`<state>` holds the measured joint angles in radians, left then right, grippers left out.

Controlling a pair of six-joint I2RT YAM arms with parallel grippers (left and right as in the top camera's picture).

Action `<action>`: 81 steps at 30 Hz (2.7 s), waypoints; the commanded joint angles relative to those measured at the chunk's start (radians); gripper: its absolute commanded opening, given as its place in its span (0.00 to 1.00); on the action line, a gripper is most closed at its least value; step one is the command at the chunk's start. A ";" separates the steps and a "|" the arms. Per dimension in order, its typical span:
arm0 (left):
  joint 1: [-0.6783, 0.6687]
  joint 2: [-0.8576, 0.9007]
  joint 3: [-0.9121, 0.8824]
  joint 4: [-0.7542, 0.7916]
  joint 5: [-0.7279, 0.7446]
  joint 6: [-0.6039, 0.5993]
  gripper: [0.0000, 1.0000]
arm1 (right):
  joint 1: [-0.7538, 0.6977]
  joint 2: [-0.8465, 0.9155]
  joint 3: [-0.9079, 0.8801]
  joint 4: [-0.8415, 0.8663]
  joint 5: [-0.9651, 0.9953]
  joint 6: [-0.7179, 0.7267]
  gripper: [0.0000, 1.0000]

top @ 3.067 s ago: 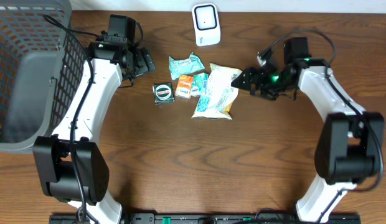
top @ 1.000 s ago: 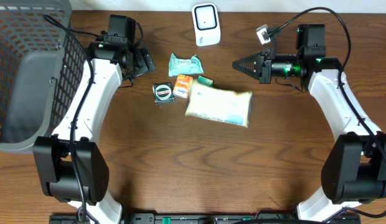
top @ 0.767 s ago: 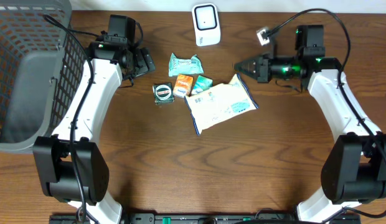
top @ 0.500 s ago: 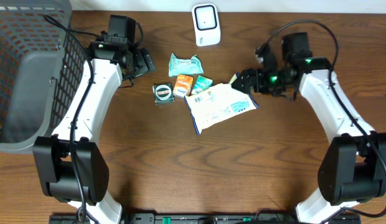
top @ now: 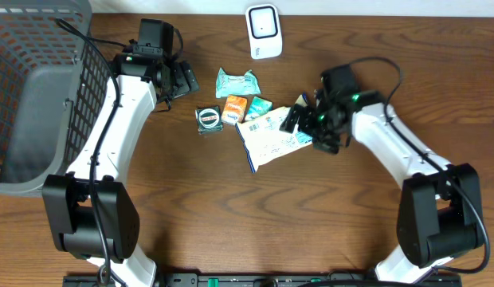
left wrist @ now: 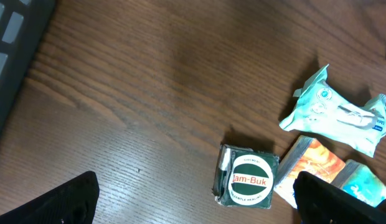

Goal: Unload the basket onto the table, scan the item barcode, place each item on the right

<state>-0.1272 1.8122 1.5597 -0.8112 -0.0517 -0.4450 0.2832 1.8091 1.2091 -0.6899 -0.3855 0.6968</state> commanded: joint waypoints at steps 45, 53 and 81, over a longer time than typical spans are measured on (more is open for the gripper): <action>0.000 0.005 0.008 -0.003 -0.009 -0.002 0.98 | 0.097 0.122 -0.243 0.553 0.059 0.129 0.85; 0.000 0.005 0.008 -0.003 -0.009 -0.002 0.98 | 0.070 0.243 -0.241 0.678 -0.081 0.063 0.08; 0.000 0.005 0.008 -0.003 -0.009 -0.002 0.98 | -0.096 -0.362 -0.208 1.013 -0.387 -0.158 0.01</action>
<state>-0.1272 1.8122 1.5597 -0.8108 -0.0517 -0.4450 0.1844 1.4616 0.9936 0.2756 -0.7132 0.4667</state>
